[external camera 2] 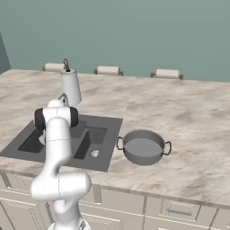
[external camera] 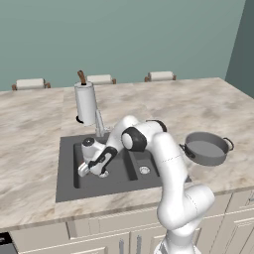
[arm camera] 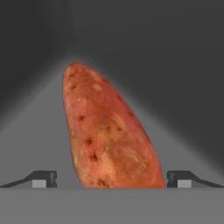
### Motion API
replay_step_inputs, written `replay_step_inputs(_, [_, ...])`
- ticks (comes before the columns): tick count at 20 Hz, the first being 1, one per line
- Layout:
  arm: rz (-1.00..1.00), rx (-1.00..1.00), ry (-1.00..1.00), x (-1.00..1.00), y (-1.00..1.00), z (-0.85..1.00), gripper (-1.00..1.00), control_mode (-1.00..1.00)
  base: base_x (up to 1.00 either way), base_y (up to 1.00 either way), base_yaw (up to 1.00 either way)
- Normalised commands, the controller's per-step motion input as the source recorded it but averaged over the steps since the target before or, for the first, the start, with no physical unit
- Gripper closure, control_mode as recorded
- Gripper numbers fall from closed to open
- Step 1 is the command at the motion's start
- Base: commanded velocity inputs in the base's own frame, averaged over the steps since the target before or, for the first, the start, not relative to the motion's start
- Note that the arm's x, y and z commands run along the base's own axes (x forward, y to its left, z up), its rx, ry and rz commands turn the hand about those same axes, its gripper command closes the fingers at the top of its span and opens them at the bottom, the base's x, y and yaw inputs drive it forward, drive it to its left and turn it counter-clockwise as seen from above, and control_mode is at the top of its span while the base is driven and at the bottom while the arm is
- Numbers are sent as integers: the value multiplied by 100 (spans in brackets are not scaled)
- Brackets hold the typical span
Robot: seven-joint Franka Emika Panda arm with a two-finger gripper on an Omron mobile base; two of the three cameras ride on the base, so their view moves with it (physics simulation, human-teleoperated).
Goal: Dump the sweet potato from the pot into the sink. Then turn on the water and wash the sweet potato. Then turn off the water and put the sweet potato back in the pot.
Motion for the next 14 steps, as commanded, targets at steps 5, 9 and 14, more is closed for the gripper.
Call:
replay_step_inputs(5, [7, 0, 0, 27, 18, -15, -100, -100, 0, 0, 0])
replay_step_inputs(9, [6, 0, 0, 29, 30, -28, -100, -100, 0, 0, 0])
replay_step_inputs(14, [6, 0, 3, 34, 38, -37, 100, -100, 0, 0, 0])
